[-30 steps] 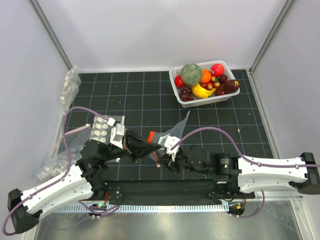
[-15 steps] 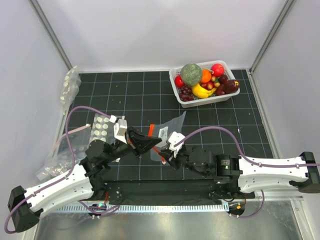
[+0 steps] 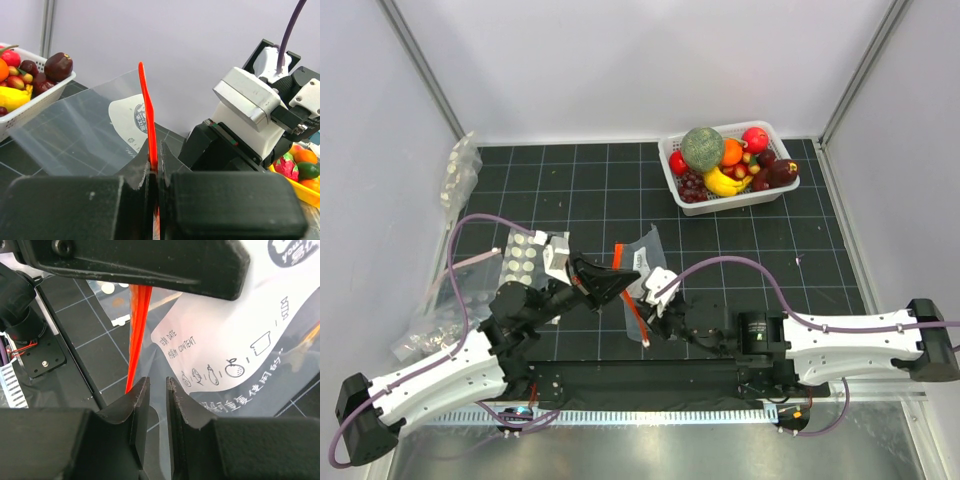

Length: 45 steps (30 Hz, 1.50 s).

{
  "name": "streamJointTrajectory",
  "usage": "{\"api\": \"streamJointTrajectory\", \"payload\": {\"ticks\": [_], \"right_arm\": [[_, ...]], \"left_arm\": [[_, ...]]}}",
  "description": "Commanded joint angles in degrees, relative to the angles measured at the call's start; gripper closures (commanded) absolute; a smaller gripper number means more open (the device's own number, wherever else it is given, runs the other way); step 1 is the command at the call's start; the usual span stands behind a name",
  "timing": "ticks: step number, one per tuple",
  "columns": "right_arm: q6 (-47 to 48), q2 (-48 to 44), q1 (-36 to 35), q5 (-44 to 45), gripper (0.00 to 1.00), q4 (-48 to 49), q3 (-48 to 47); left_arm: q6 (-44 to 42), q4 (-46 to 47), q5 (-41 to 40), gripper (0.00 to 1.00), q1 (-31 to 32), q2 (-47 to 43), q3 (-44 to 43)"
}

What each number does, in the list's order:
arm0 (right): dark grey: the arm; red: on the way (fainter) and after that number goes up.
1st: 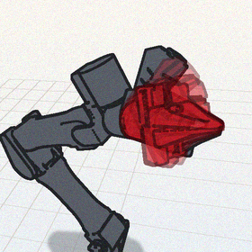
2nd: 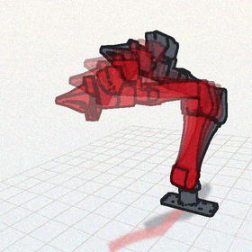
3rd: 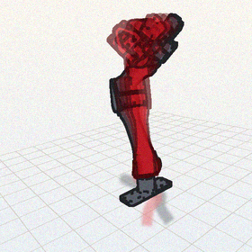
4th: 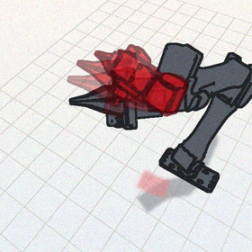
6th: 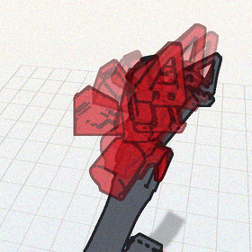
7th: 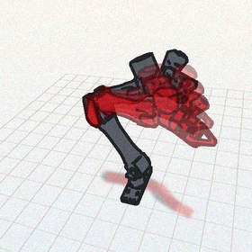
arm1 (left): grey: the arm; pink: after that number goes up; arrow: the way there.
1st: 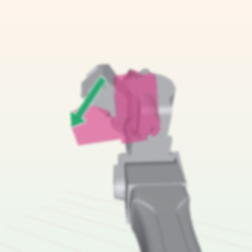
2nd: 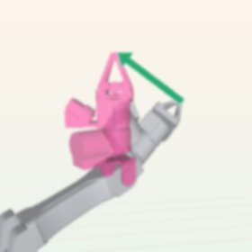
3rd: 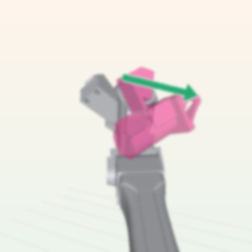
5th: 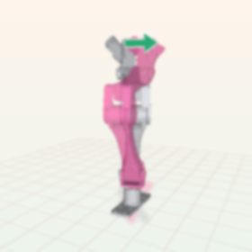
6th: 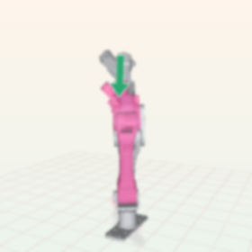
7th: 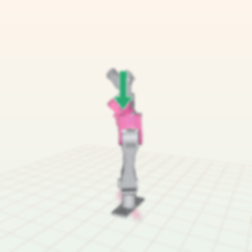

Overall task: Place the food in the zip-top bag and seal the zipper
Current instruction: Open the zipper of the food storage bag.

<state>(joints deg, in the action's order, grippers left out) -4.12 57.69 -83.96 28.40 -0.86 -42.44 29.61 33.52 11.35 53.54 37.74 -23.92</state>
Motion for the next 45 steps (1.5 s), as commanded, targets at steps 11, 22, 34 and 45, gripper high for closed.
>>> {"api": "streamJointTrajectory", "payload": {"ticks": [11,22,34,45], "right_arm": [[0.0,-8.5,-0.5,-1.3,0.7,2.9,2.1],[0.6,-0.9,-0.6,-5.3,0.71,2.7,-0.9],[1.0,-4.8,-0.9,-6.1,0.69,4.6,1.3],[1.0,-2.1,-0.9,-5.2,0.69,4.4,0.2]], "left_arm": [[-5.4,-3.1,-4.2,1.0,-0.2,-6.7,0.0],[-6.4,-4.8,-4.8,1.0,-0.2,-9.7,-0.1],[-7.5,-6.8,-6.7,1.0,-0.2,-11.0,-0.2],[-7.0,-6.1,-5.5,1.0,-0.2,-10.2,-0.2]]}}
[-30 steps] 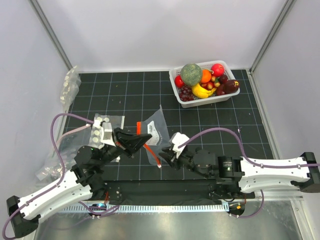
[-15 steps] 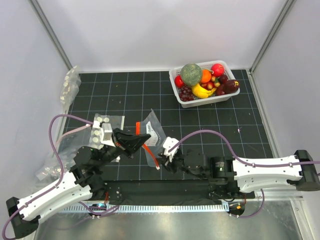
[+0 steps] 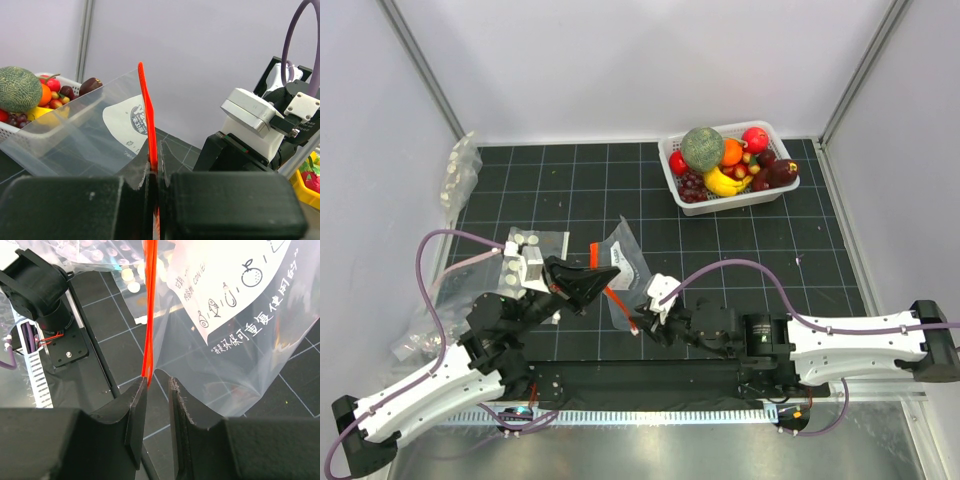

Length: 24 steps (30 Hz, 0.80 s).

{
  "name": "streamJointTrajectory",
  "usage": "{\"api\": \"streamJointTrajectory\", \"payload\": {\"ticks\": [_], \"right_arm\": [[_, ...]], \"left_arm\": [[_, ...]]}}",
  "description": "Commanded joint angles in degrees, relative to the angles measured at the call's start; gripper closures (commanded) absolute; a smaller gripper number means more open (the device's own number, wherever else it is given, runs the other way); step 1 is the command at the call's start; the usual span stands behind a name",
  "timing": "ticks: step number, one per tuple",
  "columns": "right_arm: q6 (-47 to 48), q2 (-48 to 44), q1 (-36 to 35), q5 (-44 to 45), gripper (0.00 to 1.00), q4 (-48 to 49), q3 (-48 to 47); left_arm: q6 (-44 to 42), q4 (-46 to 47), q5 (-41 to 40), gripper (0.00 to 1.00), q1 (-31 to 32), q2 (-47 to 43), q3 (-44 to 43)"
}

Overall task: Place the food in the zip-top bag and seal the zipper
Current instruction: Open the zipper of the food storage bag.

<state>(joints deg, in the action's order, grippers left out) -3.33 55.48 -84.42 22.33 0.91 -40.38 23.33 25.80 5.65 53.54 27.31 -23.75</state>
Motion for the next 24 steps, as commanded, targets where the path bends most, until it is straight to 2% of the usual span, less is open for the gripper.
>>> {"api": "streamJointTrajectory", "payload": {"ticks": [1,14,24], "right_arm": [[0.3,0.1,-0.5,1.0,0.69,2.6,-1.8],[-0.2,3.7,-0.5,6.6,0.72,3.2,-2.8],[-0.3,1.2,-0.5,9.8,0.72,6.4,-0.6]], "left_arm": [[-0.7,1.6,0.4,1.0,-0.2,0.3,-0.4],[0.9,3.2,1.1,1.0,-0.2,1.8,-0.2],[2.9,5.5,0.0,1.0,-0.2,2.9,0.9]]}}
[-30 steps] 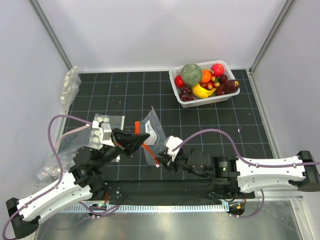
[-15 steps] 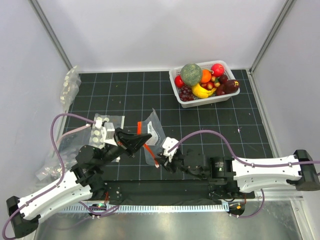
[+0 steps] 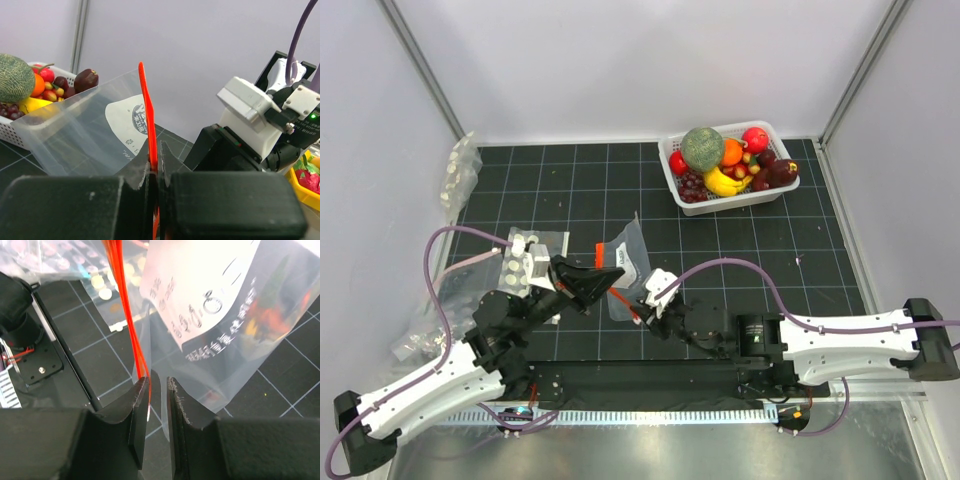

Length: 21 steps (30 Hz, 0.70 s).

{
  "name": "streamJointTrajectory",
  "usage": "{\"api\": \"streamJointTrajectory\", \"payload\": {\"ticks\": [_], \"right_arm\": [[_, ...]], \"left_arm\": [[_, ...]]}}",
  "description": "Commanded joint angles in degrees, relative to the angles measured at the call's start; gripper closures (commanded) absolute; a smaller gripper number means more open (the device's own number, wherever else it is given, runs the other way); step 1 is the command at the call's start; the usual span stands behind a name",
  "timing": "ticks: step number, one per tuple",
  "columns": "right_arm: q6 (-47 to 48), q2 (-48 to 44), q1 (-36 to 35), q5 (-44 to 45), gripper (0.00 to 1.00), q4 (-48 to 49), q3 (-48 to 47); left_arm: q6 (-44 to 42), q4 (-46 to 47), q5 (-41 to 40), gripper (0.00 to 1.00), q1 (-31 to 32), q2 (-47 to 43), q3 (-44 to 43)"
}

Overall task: Place the food in the zip-top bag and seal the zipper
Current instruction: Open the zipper of the food storage bag.

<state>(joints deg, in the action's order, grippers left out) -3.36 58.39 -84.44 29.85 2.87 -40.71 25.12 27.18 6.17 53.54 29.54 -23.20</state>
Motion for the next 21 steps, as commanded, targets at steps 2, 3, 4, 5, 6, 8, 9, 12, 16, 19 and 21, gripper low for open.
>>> {"api": "streamJointTrajectory", "payload": {"ticks": [2,3,4,5,6,8,9,12,16,19,21], "right_arm": [[-0.2,-1.6,-0.5,2.4,0.72,4.3,-0.4],[-0.2,-1.3,-0.5,2.4,0.72,4.3,-0.3],[-0.2,-1.2,-0.5,2.4,0.72,4.4,-0.4],[-0.2,-1.1,-0.5,2.1,0.72,4.4,-0.5],[-0.2,-1.0,-0.5,2.1,0.72,4.5,-0.5],[-0.1,-0.6,-0.5,1.8,0.72,4.6,-0.6],[0.0,-0.5,-0.5,1.4,0.72,4.6,-0.6],[-0.2,-0.6,-0.5,1.3,0.72,4.7,-0.5],[-0.3,-2.7,-0.5,0.8,0.72,5.4,0.7],[-0.2,-4.8,-0.5,-0.8,0.7,5.7,1.7],[-0.1,-5.7,-0.5,-2.2,0.7,5.8,2.0]], "left_arm": [[1.4,4.8,-0.4,1.0,-0.2,1.0,0.5],[1.5,4.8,-0.4,1.0,-0.2,1.1,0.5],[1.6,4.9,-0.4,1.0,-0.2,1.2,0.5],[1.6,4.9,-0.5,1.0,-0.2,1.0,0.5],[1.6,4.9,-0.5,1.0,-0.2,1.0,0.6],[1.6,4.9,-0.7,1.0,-0.2,0.9,0.7],[1.6,4.9,-1.0,1.0,-0.2,0.8,0.9],[1.2,4.5,-1.3,1.0,-0.2,0.4,0.8],[0.7,3.8,-2.0,1.0,-0.2,0.1,0.9],[0.1,3.2,-2.9,1.0,-0.2,-0.3,0.7],[-0.4,2.4,-3.5,1.0,-0.2,-1.0,0.7]]}}
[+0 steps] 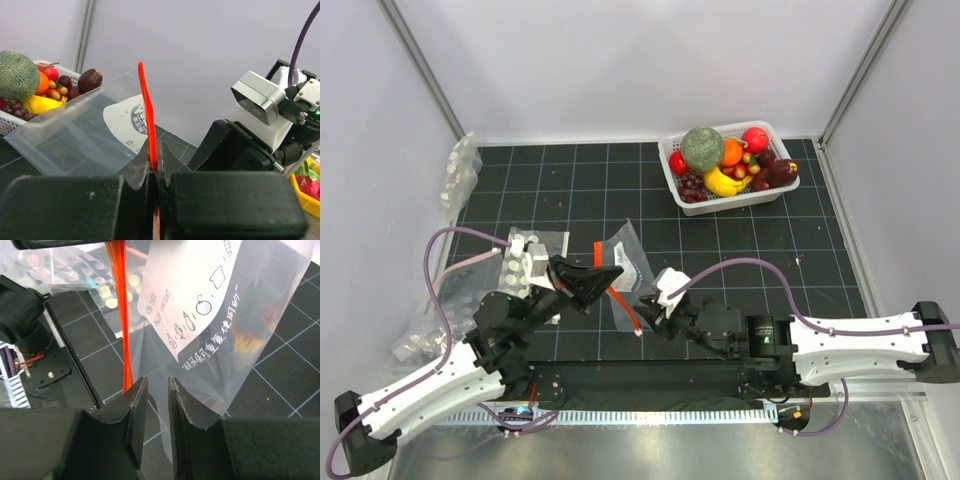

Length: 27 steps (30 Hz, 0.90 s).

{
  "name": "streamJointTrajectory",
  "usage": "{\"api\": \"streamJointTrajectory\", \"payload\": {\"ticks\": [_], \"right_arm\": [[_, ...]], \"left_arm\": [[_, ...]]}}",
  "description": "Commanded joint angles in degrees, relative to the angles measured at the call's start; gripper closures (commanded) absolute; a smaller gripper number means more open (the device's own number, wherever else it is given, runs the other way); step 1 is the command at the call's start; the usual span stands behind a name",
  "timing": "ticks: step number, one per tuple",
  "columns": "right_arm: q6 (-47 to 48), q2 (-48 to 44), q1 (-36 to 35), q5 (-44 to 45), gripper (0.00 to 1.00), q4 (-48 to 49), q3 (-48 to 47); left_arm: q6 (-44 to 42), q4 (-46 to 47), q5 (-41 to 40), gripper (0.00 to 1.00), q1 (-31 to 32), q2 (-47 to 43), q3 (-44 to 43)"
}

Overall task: Place the food in the zip-top bag and seal the zipper
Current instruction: Open the zipper of the food storage bag.

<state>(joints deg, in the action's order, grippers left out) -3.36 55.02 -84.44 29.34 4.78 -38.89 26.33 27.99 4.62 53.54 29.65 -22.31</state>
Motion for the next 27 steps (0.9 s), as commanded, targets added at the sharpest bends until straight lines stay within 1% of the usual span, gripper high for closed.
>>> {"api": "streamJointTrajectory", "payload": {"ticks": [1,6,14,22,27], "right_arm": [[-0.1,-2.2,-0.5,-2.4,0.7,3.9,0.1],[0.2,0.2,-0.5,-3.5,0.7,3.7,-0.7],[0.5,1.0,-0.5,-5.0,0.7,3.9,-1.1],[0.3,2.0,-0.6,-2.7,0.7,3.5,-1.6],[-0.1,2.9,-0.6,-0.3,0.73,3.4,-2.0]], "left_arm": [[-1.8,1.3,-2.2,0.99,-0.2,-1.5,-0.3],[-2.3,0.1,-3.2,0.99,-0.2,-3.6,-0.2],[-2.2,0.0,-3.0,1.0,-0.2,-3.2,-0.3],[-2.0,0.6,-2.2,0.99,-0.2,-2.9,-0.2],[-1.6,0.8,-2.0,1.0,-0.2,-2.8,-0.2]]}}
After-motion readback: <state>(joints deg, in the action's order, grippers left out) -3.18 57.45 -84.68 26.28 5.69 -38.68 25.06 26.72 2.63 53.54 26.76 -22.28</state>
